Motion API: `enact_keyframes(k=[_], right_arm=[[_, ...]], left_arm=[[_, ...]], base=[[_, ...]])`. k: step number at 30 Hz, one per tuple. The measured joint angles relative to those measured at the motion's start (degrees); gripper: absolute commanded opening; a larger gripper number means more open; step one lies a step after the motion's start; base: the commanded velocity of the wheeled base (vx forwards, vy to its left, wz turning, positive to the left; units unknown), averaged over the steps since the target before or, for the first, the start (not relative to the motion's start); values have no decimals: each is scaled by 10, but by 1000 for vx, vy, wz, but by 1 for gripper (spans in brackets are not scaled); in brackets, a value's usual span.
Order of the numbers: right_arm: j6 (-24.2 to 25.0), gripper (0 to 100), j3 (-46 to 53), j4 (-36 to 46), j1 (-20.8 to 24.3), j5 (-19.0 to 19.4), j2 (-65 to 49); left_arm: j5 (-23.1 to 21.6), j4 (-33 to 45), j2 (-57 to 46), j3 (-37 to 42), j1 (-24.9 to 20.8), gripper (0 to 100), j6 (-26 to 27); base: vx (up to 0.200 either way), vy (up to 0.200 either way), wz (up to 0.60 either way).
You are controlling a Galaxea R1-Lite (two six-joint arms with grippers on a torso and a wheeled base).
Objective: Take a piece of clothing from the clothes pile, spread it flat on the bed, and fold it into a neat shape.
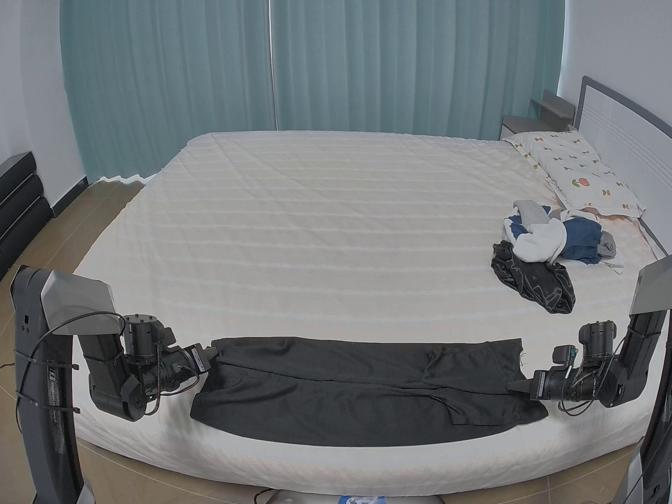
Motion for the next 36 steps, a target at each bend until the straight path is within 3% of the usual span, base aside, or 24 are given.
enact_keyframes(k=[5, 10, 18, 29, 30, 36], right_arm=[[14, 100, -1, -27, -3, 3, -10], [80, 100, -9, -48, -7, 5, -36], [166, 100, -40, -52, 28, 4, -65], [172, 100, -90, -59, 55, -13, 28], [172, 0, -93, -60, 55, -13, 37], [148, 0, -99, -60, 57, -15, 66]], left_arm=[[0, -10, 0, 9, 0, 100, -1], [1, -30, -2, 24, 2, 100, -13], [1, -35, -19, 36, 9, 100, -111], [0, -36, -29, 39, 14, 100, -120], [0, -36, -29, 39, 13, 100, -120], [0, -37, -28, 40, 12, 100, -119]], base=[[0, 0, 0], [0, 0, 0], [0, 0, 0], [0, 0, 0], [0, 0, 0], [0, 0, 0]])
